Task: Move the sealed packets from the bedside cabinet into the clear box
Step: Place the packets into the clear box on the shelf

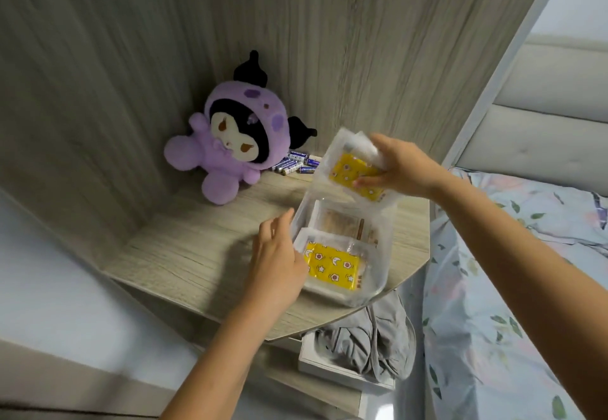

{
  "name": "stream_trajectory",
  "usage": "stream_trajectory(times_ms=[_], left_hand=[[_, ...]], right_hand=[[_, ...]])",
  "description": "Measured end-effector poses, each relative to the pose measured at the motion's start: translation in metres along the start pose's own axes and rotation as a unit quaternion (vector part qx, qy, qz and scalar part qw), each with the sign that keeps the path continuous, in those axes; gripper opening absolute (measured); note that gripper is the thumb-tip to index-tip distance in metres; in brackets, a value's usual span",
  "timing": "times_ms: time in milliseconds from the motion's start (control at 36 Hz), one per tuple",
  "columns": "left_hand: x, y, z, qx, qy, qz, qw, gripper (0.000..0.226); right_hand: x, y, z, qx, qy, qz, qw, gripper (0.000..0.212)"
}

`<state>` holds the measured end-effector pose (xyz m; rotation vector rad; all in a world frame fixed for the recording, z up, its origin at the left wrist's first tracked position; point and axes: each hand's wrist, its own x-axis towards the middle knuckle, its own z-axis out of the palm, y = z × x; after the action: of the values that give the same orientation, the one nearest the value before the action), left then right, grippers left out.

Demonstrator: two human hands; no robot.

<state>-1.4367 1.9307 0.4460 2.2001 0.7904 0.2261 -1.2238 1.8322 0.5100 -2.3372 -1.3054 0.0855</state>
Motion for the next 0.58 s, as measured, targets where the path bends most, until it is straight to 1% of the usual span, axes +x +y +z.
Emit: stream_trajectory(times_ms=[83, 167, 194, 278, 361, 444, 500, 528, 583], left_hand=[[0.000, 0.002, 0.002, -0.030, -0.018, -0.003, 0.999, 0.072], [0.001, 0.002, 0.002, -0.044, -0.023, 0.010, 0.999, 0.079], [0.001, 0.001, 0.002, -0.049, -0.027, 0.014, 0.998, 0.079], [0.003, -0.003, 0.003, -0.071, -0.041, 0.006, 0.997, 0.074], [0.003, -0.005, 0.004, -0.073, -0.035, 0.002, 0.997, 0.071], [0.003, -0.003, 0.004, -0.076, -0.031, 0.000, 0.997, 0.071], [0.003, -0.003, 0.004, -0.079, -0.031, -0.002, 0.996, 0.070], [0.003, -0.002, 0.004, -0.080, -0.031, -0.001, 0.996, 0.069], [0.003, -0.003, 0.004, -0.081, -0.030, 0.000, 0.996, 0.069]], right_hand=[[0.014, -0.002, 0.012, -0.115, -0.047, -0.024, 0.992, 0.063], [0.023, 0.000, 0.028, -0.217, -0.102, -0.026, 0.970, 0.066], [0.025, 0.000, 0.032, -0.234, -0.119, -0.024, 0.965, 0.068], [0.028, 0.000, 0.043, -0.221, -0.164, -0.016, 0.961, 0.067], [0.029, 0.002, 0.046, -0.173, -0.216, 0.020, 0.961, 0.063], [0.032, 0.003, 0.048, -0.154, -0.248, 0.045, 0.955, 0.062], [0.031, 0.001, 0.047, -0.147, -0.249, 0.047, 0.956, 0.061], [0.030, -0.001, 0.047, -0.147, -0.236, 0.040, 0.960, 0.062], [0.026, -0.003, 0.044, -0.164, -0.174, 0.010, 0.971, 0.062]])
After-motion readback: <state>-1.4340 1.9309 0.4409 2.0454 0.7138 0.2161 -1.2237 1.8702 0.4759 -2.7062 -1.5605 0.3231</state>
